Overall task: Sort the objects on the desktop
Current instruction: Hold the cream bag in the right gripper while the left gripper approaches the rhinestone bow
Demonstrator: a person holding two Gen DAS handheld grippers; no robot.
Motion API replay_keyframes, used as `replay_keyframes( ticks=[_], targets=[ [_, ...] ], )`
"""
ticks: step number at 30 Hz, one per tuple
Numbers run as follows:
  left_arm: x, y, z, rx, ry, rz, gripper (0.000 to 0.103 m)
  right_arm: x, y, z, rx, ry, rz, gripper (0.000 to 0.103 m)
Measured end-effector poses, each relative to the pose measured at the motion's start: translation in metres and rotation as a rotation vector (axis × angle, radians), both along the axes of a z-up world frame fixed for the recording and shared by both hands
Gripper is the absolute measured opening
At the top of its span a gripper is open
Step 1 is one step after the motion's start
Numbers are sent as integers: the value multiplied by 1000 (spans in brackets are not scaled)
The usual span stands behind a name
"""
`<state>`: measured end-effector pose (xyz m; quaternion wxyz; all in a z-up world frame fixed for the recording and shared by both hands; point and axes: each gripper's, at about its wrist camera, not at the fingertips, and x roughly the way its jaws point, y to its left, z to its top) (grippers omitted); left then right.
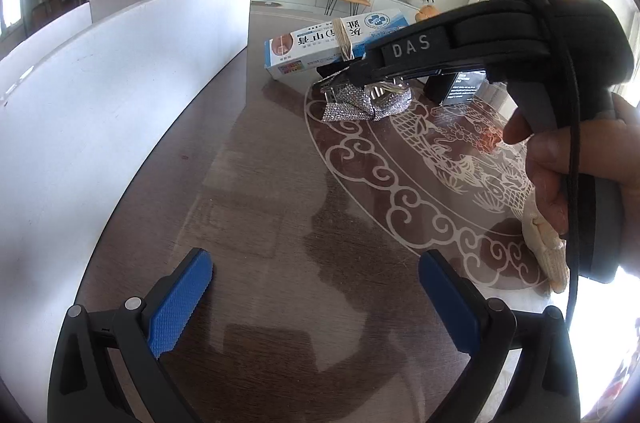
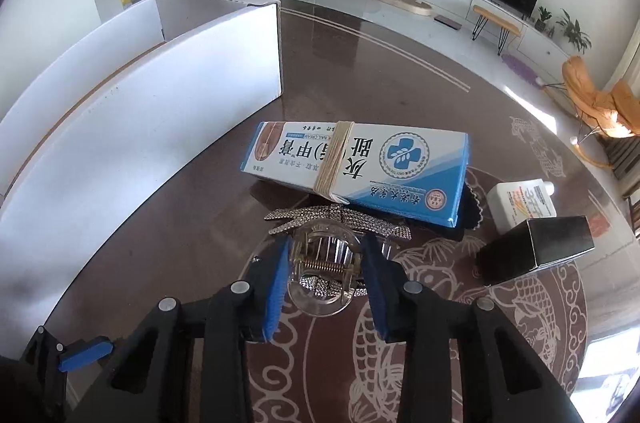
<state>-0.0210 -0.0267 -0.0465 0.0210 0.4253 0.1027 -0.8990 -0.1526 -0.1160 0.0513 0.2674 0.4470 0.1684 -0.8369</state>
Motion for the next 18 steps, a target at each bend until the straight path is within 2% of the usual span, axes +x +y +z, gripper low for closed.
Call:
replay_keyframes(
  ticks=[6, 9, 11, 13, 15, 16, 18],
  targets=[
    [0, -1, 0, 10, 4, 0, 103, 61, 60, -6, -10, -21, 119, 38],
    [2, -4, 0, 41, 16, -1, 103, 87, 101, -7, -48, -37, 85, 40],
    [2, -4, 1, 50, 18, -6, 103, 105, 126, -3, -59, -10, 45, 41],
    [2, -2, 1, 55, 19, -19, 103, 120, 144, 0, -41, 44, 14, 49],
    [1, 2, 1, 54, 19, -37, 103, 127, 154, 0, 9, 97, -20, 85],
    [1, 6, 0, 46, 16, -51, 103, 129, 157, -1, 38, 130, -41, 91],
    [1, 12, 0, 31, 9, -84, 103, 124, 158, -9, 103, 142, -85, 93]
  ],
)
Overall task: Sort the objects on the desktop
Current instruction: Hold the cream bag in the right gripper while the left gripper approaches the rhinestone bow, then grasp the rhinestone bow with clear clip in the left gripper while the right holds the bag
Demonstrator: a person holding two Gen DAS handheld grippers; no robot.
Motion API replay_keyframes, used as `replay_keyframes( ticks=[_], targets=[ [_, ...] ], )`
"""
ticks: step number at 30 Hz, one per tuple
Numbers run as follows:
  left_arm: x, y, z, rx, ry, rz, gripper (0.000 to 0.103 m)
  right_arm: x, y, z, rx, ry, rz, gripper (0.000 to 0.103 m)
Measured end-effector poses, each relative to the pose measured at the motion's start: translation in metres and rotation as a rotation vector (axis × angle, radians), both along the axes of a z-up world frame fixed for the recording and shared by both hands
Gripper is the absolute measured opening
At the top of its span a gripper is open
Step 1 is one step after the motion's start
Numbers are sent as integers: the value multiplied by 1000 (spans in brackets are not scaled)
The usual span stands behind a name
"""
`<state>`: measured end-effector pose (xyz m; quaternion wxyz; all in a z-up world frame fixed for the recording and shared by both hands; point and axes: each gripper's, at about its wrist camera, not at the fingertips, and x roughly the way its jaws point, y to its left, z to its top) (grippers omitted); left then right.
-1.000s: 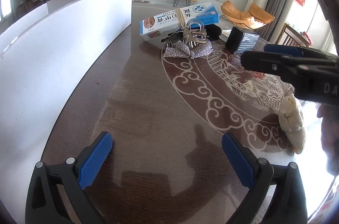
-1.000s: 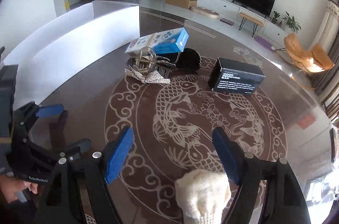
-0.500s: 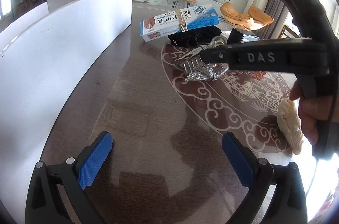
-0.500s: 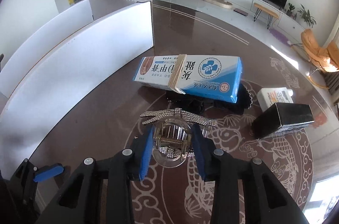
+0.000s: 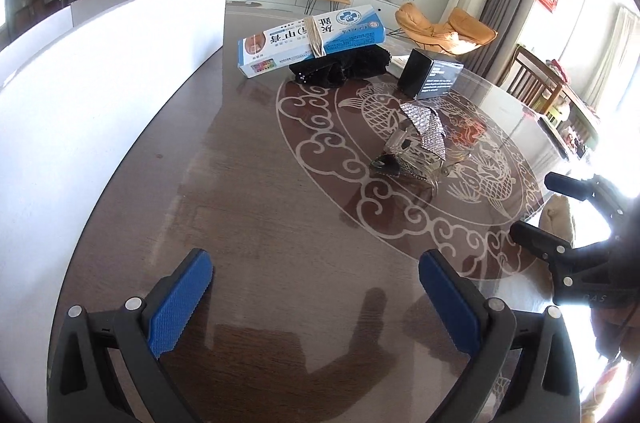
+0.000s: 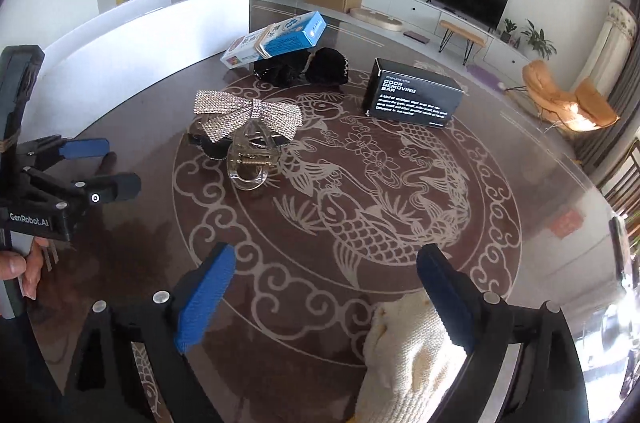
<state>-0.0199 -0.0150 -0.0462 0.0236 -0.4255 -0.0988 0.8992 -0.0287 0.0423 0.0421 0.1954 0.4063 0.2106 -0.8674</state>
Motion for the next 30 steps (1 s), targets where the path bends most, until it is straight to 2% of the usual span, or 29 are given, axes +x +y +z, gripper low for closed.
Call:
replay_keyframes(
  ticks=[2, 8, 9, 11, 16, 21, 26, 29, 30],
  targets=[
    [2, 6, 0, -8, -5, -36, 103, -6, 5, -3, 51, -4, -69, 92],
    [4, 26, 1, -57, -14, -101, 103, 20, 60, 34, -134, 37, -104, 93],
    [3, 27, 1, -47, -17, -111, 103, 23, 71, 34, -149, 29, -121, 98],
    [-3, 31, 2, 10, -16, -149, 103, 28, 87, 26, -162, -4, -153, 103],
    [-34, 47, 6, -33, -32, -181, 103, 35, 99, -10, -179, -84, -204, 103],
    [-77, 50, 16, 40, -31, -196, 103, 38, 91, -21, -201, -105, -225, 103],
    [-117, 58, 8, 59, -122, -209, 103, 33, 93, -25, -195, -147, -259, 103],
    [-121, 65, 10, -3, -115, -225, 103, 28, 98, -18, -232, -178, -273, 103],
    [-118, 66, 11, -29, -102, -229, 81, 26, 101, -15, -253, -181, -281, 103]
  ],
)
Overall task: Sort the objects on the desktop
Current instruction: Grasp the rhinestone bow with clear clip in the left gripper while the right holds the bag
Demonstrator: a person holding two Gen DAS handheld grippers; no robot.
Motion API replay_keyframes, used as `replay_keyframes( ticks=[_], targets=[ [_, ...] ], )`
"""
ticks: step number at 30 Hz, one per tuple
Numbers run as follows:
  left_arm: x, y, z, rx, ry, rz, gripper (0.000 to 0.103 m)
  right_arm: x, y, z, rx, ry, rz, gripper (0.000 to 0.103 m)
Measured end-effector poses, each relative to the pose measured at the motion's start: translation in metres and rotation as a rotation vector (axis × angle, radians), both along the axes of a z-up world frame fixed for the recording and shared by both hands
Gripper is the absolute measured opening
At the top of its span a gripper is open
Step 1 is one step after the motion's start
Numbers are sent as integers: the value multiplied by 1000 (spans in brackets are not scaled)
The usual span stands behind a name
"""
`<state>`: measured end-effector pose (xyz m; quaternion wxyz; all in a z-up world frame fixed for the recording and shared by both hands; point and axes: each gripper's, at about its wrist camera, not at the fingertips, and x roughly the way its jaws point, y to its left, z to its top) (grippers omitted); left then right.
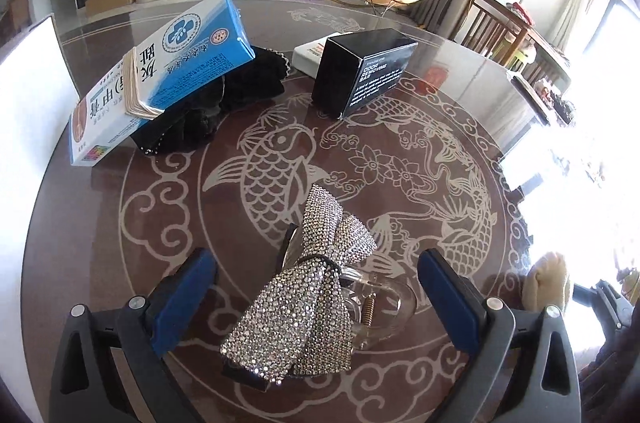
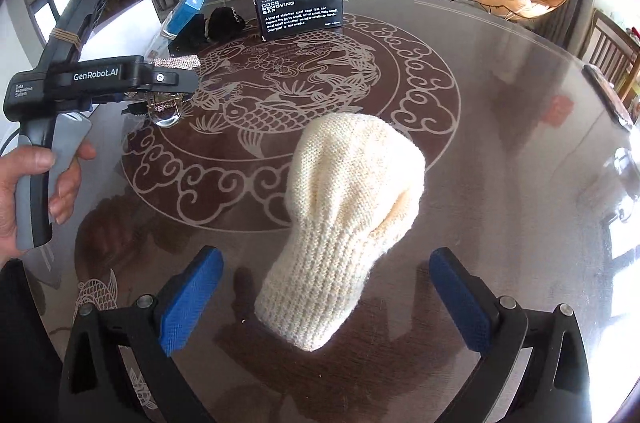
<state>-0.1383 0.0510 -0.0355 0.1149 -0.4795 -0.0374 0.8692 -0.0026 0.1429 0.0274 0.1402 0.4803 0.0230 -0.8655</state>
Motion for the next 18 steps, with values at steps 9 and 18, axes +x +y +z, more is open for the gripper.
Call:
replay_keyframes(
  ticks=[9, 18],
  targets=[
    [73, -52, 17, 37, 106, 71, 64, 1, -14, 11, -20, -66, 26, 34],
    [159, -149, 120, 136, 291, 263, 64, 17, -104, 69, -111, 33, 199, 34]
  ],
)
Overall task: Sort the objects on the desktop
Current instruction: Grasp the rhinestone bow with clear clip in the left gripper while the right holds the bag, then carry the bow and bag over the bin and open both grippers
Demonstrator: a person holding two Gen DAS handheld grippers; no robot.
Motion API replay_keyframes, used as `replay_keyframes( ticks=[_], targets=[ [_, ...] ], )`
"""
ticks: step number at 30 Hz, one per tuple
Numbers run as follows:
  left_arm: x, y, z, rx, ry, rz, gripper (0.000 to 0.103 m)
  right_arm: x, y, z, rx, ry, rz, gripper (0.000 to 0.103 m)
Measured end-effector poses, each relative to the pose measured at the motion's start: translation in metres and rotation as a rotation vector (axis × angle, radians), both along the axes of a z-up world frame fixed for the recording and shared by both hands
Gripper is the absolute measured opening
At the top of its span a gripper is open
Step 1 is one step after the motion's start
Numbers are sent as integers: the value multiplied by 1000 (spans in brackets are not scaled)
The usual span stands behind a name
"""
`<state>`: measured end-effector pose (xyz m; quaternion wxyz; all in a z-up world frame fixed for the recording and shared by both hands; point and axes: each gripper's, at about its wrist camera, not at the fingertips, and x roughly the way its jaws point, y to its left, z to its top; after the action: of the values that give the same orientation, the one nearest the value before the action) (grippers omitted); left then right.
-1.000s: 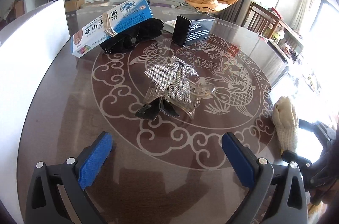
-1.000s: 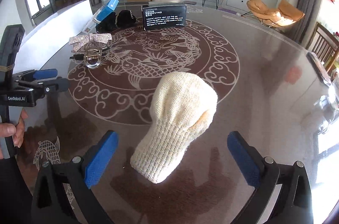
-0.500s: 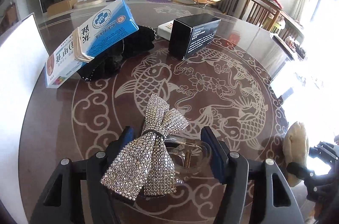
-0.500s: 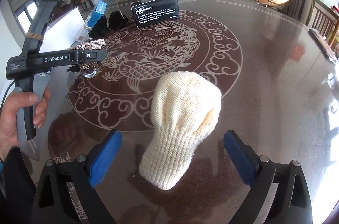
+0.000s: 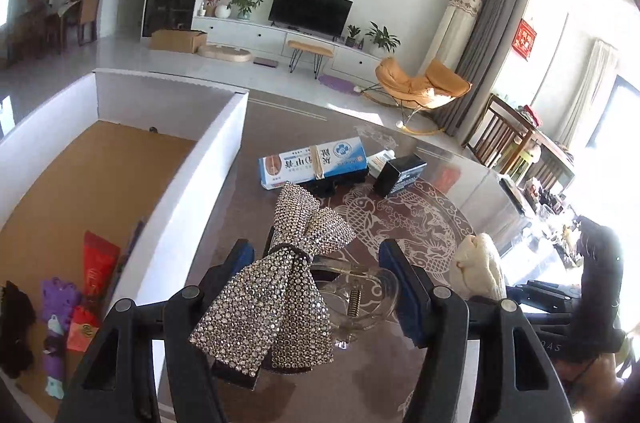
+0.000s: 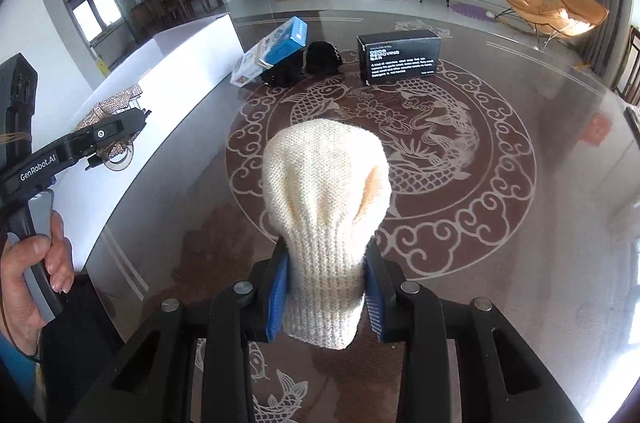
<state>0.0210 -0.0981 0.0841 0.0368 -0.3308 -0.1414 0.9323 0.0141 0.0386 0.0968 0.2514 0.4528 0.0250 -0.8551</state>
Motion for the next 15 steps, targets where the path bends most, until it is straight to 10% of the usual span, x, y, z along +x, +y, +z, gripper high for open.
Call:
replay_keyframes(
  ticks=[8, 15],
  targets=[
    [30, -164, 21, -111, -119, 276, 64, 11, -186, 69, -177, 52, 324, 34],
    [27, -240, -23, -178, -369, 403, 65, 37, -328, 43, -128, -52, 532, 36]
  ],
)
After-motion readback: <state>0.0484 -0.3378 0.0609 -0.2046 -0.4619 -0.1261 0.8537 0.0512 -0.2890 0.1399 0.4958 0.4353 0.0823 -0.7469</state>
